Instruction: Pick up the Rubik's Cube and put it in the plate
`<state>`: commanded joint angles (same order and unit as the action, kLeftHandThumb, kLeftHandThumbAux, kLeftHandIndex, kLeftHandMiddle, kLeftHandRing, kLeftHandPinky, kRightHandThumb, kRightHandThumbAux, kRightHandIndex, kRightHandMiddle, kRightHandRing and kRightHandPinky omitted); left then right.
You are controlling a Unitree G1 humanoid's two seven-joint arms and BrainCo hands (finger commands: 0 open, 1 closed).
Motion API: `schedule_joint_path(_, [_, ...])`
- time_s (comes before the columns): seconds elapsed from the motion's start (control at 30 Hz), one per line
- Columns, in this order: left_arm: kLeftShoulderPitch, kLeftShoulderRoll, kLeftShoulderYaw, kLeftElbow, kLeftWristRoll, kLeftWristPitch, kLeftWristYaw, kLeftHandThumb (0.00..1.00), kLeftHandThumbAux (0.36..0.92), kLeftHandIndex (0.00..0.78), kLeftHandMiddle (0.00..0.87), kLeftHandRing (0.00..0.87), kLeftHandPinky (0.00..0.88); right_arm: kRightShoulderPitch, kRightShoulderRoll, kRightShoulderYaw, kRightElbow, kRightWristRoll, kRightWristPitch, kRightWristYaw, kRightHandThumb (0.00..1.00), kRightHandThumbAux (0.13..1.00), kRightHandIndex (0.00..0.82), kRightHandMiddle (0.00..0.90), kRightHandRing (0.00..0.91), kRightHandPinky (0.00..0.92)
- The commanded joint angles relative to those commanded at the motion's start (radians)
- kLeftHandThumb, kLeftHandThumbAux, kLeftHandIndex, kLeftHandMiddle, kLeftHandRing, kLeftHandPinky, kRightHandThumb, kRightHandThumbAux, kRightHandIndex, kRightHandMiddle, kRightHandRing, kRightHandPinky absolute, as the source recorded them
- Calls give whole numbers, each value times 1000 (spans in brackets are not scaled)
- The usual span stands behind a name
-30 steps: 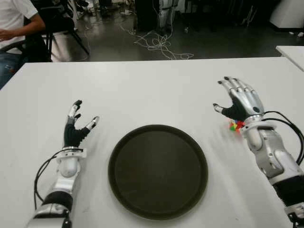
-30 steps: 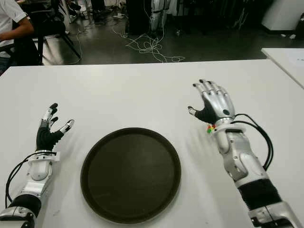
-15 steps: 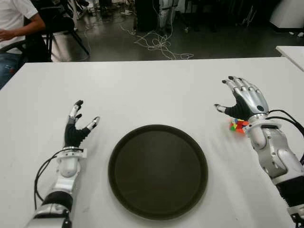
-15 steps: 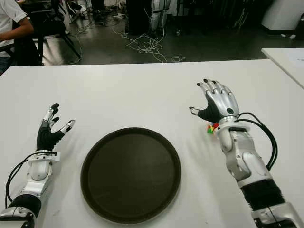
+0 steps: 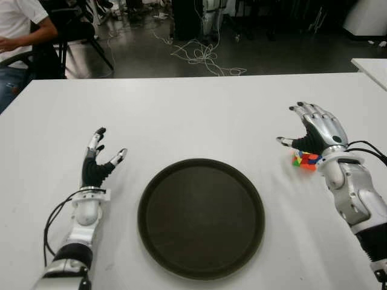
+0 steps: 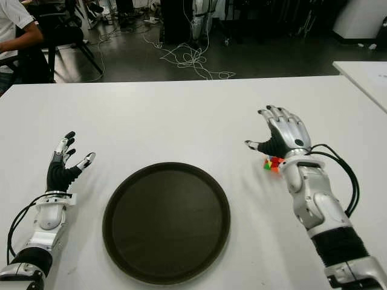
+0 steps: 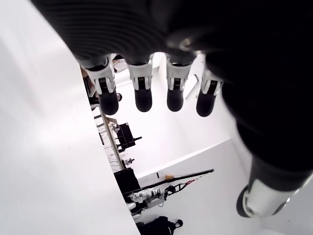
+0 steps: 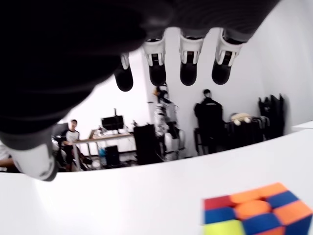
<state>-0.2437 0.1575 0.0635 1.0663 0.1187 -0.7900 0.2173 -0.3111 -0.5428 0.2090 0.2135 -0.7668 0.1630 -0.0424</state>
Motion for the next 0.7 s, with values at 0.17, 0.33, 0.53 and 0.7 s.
schedule_joint_path(0.17, [-2,2,1,7,2,0,-2,437,684,34,72,39,1,-16,-6,-2,29,1,0,0,191,475,0,0,0,0])
schedule_joint_path(0.33, [-1,4,0,8,7,0,3,432,686,31,73,43,5,-36,-11,-1,71,6,-5,-1,178,477,0,0,0,0])
schedule_joint_path(0.53, [2,0,1,1,5,-5,6,427,690,27,73,41,1,-54,-13,1,109,5,-3,-7,184,493,0,0,0,0])
schedule_joint_path(0.7, [3,0,3,2,3,-7,3,435,691,27,74,40,0,-70,-14,3,140,2,-3,-14,175,496,0,0,0,0])
